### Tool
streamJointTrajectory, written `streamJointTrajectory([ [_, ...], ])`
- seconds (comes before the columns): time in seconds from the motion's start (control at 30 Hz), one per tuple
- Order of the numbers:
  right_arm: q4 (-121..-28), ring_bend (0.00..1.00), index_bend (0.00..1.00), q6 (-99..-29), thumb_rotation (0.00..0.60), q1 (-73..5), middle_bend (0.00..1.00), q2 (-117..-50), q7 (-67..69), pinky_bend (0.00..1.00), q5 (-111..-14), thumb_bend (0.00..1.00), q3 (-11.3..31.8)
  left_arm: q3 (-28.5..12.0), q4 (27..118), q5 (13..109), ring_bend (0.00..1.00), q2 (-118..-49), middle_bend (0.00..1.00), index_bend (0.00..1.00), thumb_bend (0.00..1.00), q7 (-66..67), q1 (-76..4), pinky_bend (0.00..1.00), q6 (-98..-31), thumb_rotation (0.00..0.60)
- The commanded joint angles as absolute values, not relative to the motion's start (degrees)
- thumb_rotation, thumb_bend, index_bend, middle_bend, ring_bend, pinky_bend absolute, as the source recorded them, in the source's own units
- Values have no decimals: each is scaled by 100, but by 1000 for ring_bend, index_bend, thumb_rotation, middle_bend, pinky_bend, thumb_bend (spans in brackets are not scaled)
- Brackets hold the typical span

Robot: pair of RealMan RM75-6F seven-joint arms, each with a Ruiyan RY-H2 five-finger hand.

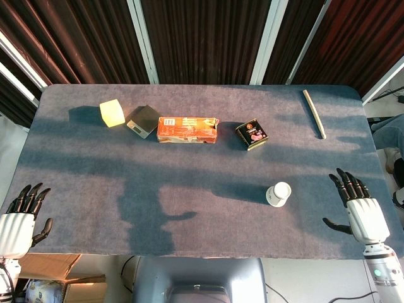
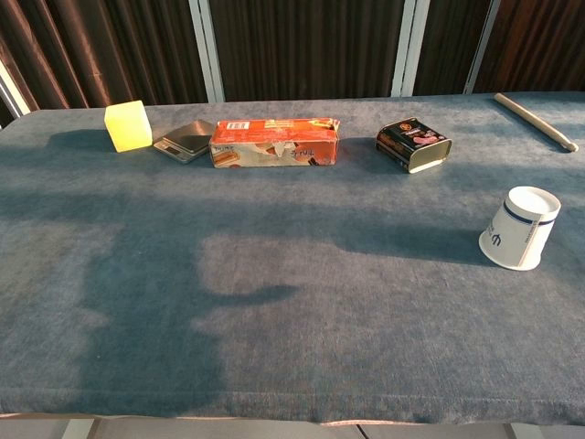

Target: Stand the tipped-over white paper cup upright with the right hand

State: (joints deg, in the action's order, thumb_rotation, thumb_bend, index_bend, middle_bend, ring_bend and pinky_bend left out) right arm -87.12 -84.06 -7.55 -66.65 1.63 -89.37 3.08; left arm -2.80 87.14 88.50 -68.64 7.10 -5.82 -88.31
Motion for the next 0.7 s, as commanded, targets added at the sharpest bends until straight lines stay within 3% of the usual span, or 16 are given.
streamJointTrajectory([
  [0.03,-8705,41,121,-8393,600,-758,104,-6670,172,232,-8889,97,332,-278,8714,8833,25,-6865,50,139,392,718,-606,246,-8777,600],
  [0.33,-8220,51,151,-8115,600,-1050,117,-6913,403,232,-8871,96,471,-243,8751,8852,25,-6833,52,139,393,695,-647,246,-8677,600],
  [0.7,-6892,250,325,-7473,600,-1700,257,-7660,922,399,-9034,126,489,-220,8821,8849,25,-6750,53,143,393,575,-625,248,-8683,600],
])
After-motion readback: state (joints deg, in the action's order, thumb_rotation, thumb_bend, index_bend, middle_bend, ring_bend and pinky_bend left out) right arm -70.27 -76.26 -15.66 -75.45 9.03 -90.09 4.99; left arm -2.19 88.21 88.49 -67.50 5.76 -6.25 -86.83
